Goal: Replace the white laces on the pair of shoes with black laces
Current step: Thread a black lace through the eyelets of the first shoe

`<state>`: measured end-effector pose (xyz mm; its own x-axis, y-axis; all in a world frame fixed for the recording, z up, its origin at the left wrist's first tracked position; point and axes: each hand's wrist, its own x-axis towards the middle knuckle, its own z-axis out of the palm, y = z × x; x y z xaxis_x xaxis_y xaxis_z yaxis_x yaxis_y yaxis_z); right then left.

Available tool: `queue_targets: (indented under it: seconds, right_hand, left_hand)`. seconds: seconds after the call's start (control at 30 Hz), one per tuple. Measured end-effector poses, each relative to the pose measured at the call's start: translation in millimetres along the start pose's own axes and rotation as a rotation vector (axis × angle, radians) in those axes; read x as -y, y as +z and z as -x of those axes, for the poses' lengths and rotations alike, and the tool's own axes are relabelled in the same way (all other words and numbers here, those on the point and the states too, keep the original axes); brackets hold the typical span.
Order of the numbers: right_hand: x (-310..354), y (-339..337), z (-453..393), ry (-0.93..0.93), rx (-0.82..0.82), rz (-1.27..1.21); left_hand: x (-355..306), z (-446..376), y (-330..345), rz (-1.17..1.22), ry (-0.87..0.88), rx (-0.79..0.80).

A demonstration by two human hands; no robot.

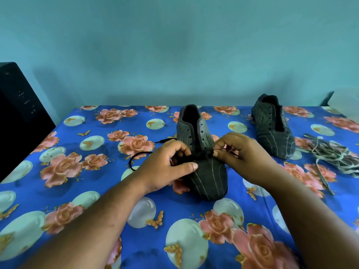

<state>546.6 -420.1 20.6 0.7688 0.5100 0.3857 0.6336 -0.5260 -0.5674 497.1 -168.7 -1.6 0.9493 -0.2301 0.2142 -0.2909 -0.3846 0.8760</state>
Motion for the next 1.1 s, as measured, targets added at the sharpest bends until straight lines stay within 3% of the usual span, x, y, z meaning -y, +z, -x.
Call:
queue_targets:
  seconds: [0.23, 0.4, 0.57, 0.8, 0.97, 1.1]
  right_hand:
    - [23, -11, 0, 0.120, -0.215, -0.335]
    - [31, -13, 0, 0.086, -0.391, -0.356]
    - [35, -4, -1, 0.084, -0.371, -0.441]
    - [31, -3, -2, 0.280, -0.221, -0.753]
    - [26, 3, -5, 0.325, -0.360, -0.503]
    - [11, 7, -1, 0.253, -0.362, 0.157]
  left_hand:
    - [2, -1, 6, -0.074, 0.001, -0.061]
    - [3, -3, 7, -0.087, -0.005, -0.075]
    - [-1, -2, 7, -0.034, -0.045, -0.054]
    - [-10, 0, 3, 0.130, -0.116, -0.029]
    - [-8, 1, 4, -0.056, 0.012, -0.079]
    - [-8, -1, 8, -0.411, 0.226, -0.177]
